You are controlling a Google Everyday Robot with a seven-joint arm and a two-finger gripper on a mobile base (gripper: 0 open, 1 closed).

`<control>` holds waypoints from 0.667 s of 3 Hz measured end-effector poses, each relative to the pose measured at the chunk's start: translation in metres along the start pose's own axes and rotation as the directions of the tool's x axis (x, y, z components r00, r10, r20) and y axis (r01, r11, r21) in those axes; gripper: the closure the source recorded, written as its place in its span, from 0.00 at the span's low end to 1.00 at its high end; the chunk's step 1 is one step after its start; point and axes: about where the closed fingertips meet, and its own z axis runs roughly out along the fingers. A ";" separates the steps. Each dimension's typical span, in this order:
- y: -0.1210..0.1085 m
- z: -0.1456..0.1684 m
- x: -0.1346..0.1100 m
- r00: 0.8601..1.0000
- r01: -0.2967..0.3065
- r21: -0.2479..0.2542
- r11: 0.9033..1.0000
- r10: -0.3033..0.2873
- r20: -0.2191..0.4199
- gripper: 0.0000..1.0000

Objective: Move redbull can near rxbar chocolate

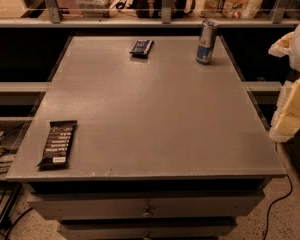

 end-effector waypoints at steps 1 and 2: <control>0.000 0.000 0.000 1.000 0.000 0.000 1.000 0.000 0.000 0.00; -0.007 -0.001 -0.002 0.999 -0.024 0.012 1.000 0.023 0.034 0.00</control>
Offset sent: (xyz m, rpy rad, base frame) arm 0.0161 -0.0011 0.0018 0.0874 -0.0206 -0.0386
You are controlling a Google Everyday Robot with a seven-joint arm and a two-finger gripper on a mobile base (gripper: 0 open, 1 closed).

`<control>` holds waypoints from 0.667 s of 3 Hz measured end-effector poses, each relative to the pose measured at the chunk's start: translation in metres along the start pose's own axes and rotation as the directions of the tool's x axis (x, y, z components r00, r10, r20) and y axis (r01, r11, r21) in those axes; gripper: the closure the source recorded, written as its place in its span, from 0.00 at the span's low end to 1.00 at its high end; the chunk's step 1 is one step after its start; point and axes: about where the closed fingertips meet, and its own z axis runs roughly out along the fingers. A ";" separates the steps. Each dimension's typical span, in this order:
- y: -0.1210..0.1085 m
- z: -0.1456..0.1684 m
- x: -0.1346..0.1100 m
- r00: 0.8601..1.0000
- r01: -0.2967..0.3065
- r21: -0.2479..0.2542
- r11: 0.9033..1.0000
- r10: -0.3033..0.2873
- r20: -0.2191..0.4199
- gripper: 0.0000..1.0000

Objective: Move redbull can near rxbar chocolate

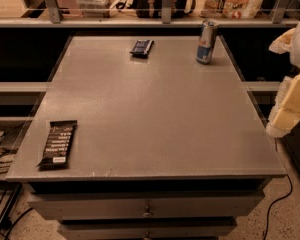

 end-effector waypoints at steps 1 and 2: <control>-0.017 0.006 -0.007 0.995 -0.064 0.011 0.998 0.063 0.078 0.00; -0.042 0.018 -0.013 0.975 -0.145 0.017 0.989 0.140 0.173 0.00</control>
Offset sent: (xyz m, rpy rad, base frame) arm 0.0854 -0.0013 -0.0035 0.3427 -0.0925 -0.1781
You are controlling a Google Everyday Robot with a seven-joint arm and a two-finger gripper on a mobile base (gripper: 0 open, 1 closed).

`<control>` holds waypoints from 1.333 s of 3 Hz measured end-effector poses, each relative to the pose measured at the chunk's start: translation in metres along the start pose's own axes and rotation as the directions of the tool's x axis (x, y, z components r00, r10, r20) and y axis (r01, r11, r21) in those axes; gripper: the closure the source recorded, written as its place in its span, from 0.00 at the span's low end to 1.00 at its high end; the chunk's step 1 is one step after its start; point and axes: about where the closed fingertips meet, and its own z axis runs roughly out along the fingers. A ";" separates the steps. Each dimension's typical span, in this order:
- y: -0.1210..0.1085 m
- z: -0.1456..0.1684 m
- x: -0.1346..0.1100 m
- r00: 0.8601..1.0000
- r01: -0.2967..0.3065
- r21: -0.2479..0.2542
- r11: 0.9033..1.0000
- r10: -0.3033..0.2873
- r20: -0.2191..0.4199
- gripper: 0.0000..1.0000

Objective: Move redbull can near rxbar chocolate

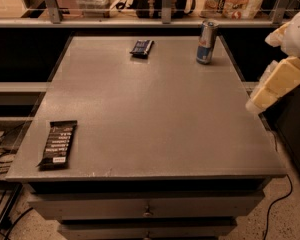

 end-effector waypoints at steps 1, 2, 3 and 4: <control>-0.031 0.013 -0.009 0.992 -0.069 0.020 0.997 0.067 0.106 0.00; -0.068 0.032 -0.020 0.972 -0.130 0.031 0.991 0.121 0.202 0.00; -0.085 0.041 -0.025 0.959 -0.157 0.034 0.987 0.144 0.243 0.00; -0.085 0.041 -0.025 0.959 -0.157 0.034 0.987 0.144 0.243 0.00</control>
Offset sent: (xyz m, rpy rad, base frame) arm 0.1314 -0.0075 -0.0082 0.3298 -0.1324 -0.1350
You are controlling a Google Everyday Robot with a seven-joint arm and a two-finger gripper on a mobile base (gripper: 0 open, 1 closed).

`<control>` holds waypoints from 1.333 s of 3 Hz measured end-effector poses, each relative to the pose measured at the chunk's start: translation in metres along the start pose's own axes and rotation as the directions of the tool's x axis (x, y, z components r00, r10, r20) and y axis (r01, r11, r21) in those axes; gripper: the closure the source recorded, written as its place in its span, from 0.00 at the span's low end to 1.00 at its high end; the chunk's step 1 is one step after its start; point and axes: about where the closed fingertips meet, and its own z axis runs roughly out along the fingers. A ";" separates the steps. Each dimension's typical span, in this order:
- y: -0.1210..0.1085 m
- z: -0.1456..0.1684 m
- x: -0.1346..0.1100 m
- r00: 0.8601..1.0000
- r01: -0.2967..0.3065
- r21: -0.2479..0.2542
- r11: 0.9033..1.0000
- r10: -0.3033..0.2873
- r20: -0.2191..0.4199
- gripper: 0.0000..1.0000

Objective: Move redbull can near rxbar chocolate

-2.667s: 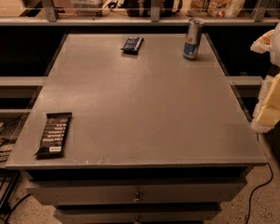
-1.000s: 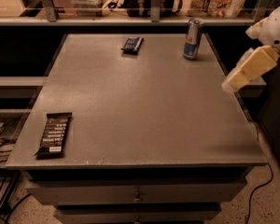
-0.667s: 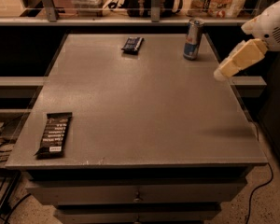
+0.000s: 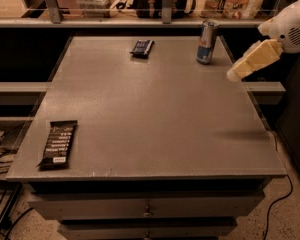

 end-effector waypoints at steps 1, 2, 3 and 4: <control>0.000 0.000 0.000 1.000 0.000 0.000 1.000 0.000 0.000 0.00; -0.004 0.008 -0.009 1.000 -0.015 0.033 0.999 0.015 0.019 0.00; -0.008 0.015 -0.016 0.999 -0.028 0.056 0.998 0.027 0.033 0.00; -0.039 0.044 -0.028 0.990 -0.119 0.121 0.985 0.109 0.089 0.00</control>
Offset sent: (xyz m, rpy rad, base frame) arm 0.1154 0.0131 -0.0055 0.1829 -0.1435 -0.3001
